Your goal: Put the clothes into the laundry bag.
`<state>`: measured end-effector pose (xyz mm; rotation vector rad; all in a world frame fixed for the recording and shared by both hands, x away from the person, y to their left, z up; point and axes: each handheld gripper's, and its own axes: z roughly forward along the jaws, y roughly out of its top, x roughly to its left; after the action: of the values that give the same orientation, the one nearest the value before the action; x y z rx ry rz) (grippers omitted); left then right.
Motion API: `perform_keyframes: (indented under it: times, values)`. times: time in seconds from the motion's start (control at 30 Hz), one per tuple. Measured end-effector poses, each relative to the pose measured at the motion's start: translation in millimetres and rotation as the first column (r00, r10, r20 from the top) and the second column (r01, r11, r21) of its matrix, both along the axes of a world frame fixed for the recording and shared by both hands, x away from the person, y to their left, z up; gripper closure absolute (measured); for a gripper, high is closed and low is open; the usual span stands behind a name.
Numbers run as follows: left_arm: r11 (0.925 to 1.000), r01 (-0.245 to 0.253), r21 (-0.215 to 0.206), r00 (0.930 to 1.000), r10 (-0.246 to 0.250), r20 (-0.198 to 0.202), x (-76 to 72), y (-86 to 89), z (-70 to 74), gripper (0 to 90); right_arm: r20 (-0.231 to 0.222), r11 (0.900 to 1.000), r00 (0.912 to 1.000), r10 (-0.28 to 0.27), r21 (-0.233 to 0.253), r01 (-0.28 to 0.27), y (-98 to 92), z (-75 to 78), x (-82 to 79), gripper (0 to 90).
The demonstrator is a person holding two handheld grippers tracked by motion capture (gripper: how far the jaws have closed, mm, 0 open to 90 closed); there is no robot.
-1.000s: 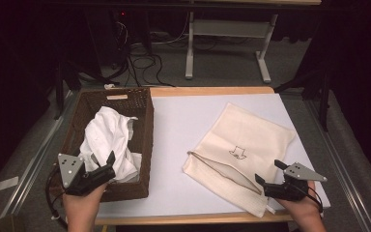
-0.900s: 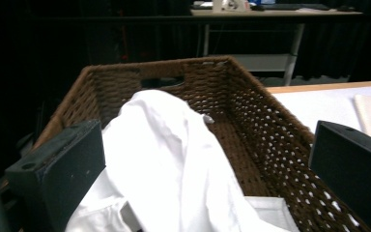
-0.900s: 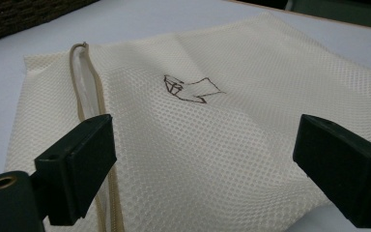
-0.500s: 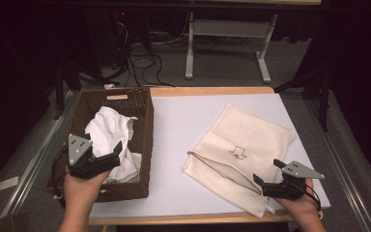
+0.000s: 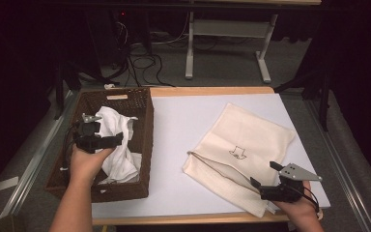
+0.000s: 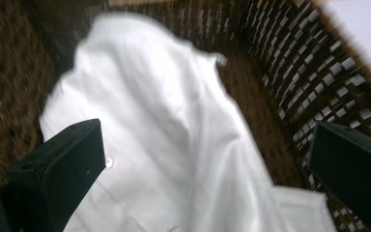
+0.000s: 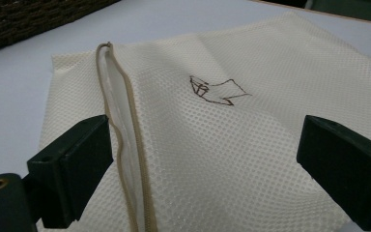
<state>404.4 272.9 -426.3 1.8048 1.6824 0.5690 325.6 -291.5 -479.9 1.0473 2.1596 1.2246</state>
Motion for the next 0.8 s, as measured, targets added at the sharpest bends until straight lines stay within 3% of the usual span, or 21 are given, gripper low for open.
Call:
perform_keyframes:
  times: [0.07,0.2,0.27,0.33,0.4,0.47,0.53,0.6,0.63,0.73,0.8]
  values:
    - [0.9998,-0.001,-0.022,0.9982,0.000,-0.060,5.4,3.9,-6.5,0.2,-0.003,1.000,0.9999,0.011,-0.002,-0.011,2.3,-0.2,-1.0,6.5]
    - [0.9994,-0.003,0.034,0.9866,0.008,-0.163,14.1,9.3,-18.5,0.2,0.003,0.999,0.9993,0.038,-0.012,-0.038,8.0,0.0,-3.6,6.7]
    - [0.9986,-0.016,0.051,0.9760,0.027,-0.216,18.0,13.1,-25.9,0.2,-0.001,0.999,0.9990,0.044,-0.017,-0.044,11.1,-0.2,-5.1,6.7]
    - [0.9993,-0.028,0.027,0.9622,0.034,-0.270,21.3,17.0,-34.1,0.2,0.001,0.998,0.9985,0.055,-0.024,-0.055,14.2,-0.7,-6.2,6.7]
    - [0.9991,-0.027,0.034,0.9453,0.036,-0.324,24.4,17.6,-42.7,0.2,0.009,0.997,0.9977,0.067,-0.033,-0.066,16.1,-0.2,-7.4,6.8]
    - [0.9997,-0.018,0.017,0.9215,0.024,-0.388,27.8,17.5,-51.0,0.2,0.014,0.997,0.9975,0.069,-0.026,-0.068,17.1,0.4,-8.6,6.8]
    - [1.0000,0.003,0.000,0.8919,-0.003,-0.452,30.7,15.3,-60.8,0.3,0.012,0.997,0.9977,0.067,-0.025,-0.067,17.4,0.5,-9.0,6.8]
    - [0.9995,0.018,-0.025,0.8722,-0.028,-0.488,31.4,13.6,-66.4,1.1,0.008,0.997,0.9977,0.067,-0.027,-0.067,17.4,0.3,-8.6,7.0]
    - [0.9991,0.041,-0.013,0.8641,-0.042,-0.502,31.5,12.1,-68.2,1.3,0.005,0.998,0.9978,0.066,-0.026,-0.066,17.5,0.3,-8.6,7.5]
    - [0.9963,0.071,0.049,0.8622,-0.037,-0.505,31.3,7.5,-69.0,4.7,0.002,0.997,0.9977,0.067,-0.035,-0.067,16.6,0.7,-8.9,8.3]
    - [0.9944,0.075,0.075,0.8647,-0.028,-0.501,31.0,5.0,-69.6,6.3,-0.001,0.997,0.9979,0.064,-0.036,-0.064,16.7,0.4,-8.3,8.4]
